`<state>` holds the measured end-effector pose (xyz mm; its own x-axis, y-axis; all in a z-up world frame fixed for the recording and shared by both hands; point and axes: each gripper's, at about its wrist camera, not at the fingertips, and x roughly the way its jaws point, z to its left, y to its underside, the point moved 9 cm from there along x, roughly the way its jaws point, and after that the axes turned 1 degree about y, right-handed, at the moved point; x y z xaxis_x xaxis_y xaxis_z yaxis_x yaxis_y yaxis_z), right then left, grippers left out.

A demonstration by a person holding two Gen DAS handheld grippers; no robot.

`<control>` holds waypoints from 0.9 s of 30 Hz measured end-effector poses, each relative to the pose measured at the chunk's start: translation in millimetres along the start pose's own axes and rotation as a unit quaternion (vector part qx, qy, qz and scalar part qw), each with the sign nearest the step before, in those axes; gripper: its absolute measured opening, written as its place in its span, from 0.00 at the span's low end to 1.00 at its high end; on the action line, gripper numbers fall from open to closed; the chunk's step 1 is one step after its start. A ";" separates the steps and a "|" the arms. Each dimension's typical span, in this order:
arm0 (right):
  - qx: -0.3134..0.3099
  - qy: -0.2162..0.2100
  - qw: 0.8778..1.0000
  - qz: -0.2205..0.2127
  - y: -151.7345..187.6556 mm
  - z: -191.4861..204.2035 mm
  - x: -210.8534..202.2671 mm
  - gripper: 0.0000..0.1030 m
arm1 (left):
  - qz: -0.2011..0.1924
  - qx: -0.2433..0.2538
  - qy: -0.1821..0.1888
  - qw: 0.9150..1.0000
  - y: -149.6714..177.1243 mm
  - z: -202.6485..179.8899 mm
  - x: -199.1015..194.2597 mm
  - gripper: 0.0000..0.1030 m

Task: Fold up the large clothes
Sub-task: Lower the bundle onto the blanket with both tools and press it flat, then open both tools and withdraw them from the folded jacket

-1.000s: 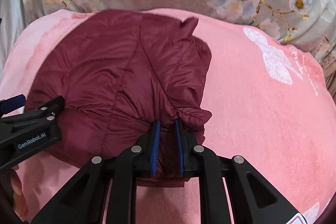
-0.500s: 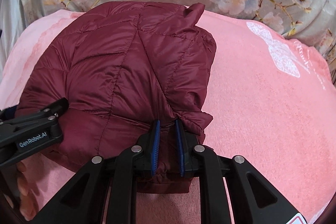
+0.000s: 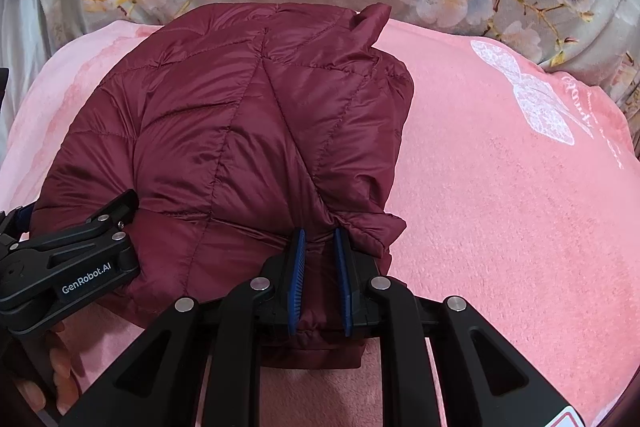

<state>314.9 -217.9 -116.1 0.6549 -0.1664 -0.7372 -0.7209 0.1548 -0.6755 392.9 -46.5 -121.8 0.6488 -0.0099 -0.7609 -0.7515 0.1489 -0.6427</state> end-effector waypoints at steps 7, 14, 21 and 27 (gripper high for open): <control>0.000 0.000 1.000 0.000 -0.2 0.2 0.1 0.13 | 0.001 -0.002 0.000 1.000 0.9 -0.8 -0.7 0.96; 0.004 -0.003 1.000 0.002 -0.3 1.5 0.1 0.13 | 0.002 -0.005 0.002 1.000 1.2 -1.0 -0.1 0.96; 0.016 -0.018 1.000 0.001 -1.3 -2.2 0.6 0.13 | -0.001 -0.015 0.012 1.000 -1.0 1.7 -0.3 0.96; 0.090 -0.042 0.994 -0.052 6.8 -30.0 -37.6 0.41 | -0.032 -0.037 0.008 0.999 7.7 9.1 -31.1 0.96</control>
<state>278.5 -239.8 -92.5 0.7460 -0.1100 -0.6568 -0.6009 0.3139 -0.7351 368.0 -36.0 -102.3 0.6948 -0.0327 -0.7185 -0.7152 0.0744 -0.6950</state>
